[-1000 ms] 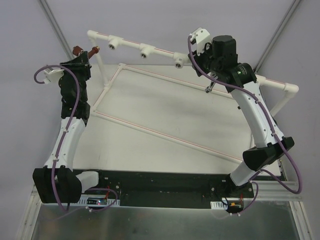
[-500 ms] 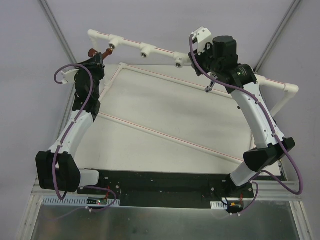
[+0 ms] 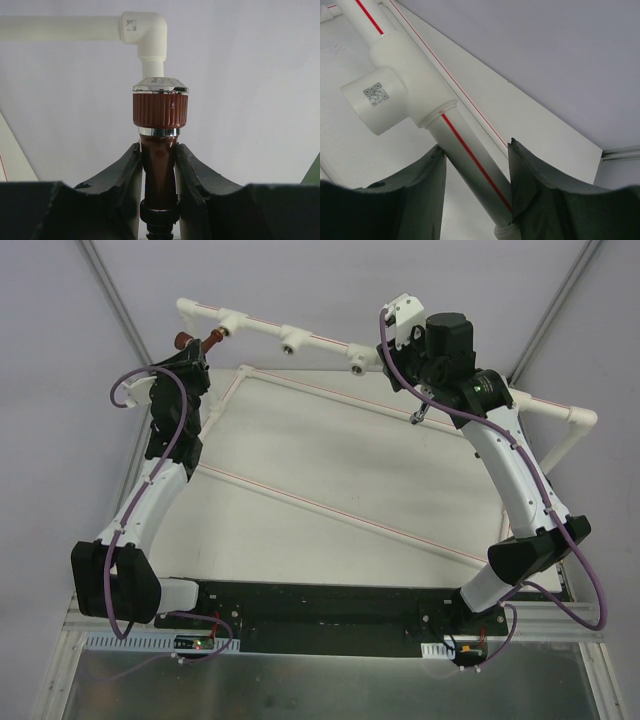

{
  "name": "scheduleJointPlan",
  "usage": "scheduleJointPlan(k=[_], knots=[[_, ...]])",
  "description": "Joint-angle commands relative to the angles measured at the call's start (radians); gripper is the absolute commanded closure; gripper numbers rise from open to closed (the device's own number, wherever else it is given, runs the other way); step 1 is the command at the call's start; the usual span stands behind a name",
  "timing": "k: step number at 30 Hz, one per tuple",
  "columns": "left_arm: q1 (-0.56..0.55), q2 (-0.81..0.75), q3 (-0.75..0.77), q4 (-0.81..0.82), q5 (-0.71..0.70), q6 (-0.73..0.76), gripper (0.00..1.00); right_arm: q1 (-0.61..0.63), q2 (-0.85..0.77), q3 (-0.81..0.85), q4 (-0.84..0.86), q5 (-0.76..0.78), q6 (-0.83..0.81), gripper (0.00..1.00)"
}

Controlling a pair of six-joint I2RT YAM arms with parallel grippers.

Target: Install the water faucets

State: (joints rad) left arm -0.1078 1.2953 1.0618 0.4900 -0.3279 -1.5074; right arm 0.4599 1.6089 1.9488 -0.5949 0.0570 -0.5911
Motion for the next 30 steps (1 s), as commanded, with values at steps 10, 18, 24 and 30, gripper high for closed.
scheduleJointPlan(k=[10,18,24,30], knots=[[-0.055,0.056,0.081,0.064,-0.069,-0.059,1.00,0.002,-0.021,-0.027,0.006,0.112,0.257,1.00],[-0.102,0.093,0.109,0.084,-0.083,-0.080,1.00,0.016,-0.021,-0.034,0.001,0.095,0.248,1.00],[-0.125,0.094,0.106,0.085,-0.079,-0.080,1.00,0.022,-0.027,-0.040,0.003,0.095,0.243,1.00],[-0.151,0.107,0.098,0.085,-0.085,-0.097,1.00,0.026,-0.026,-0.037,0.003,0.087,0.243,1.00]])
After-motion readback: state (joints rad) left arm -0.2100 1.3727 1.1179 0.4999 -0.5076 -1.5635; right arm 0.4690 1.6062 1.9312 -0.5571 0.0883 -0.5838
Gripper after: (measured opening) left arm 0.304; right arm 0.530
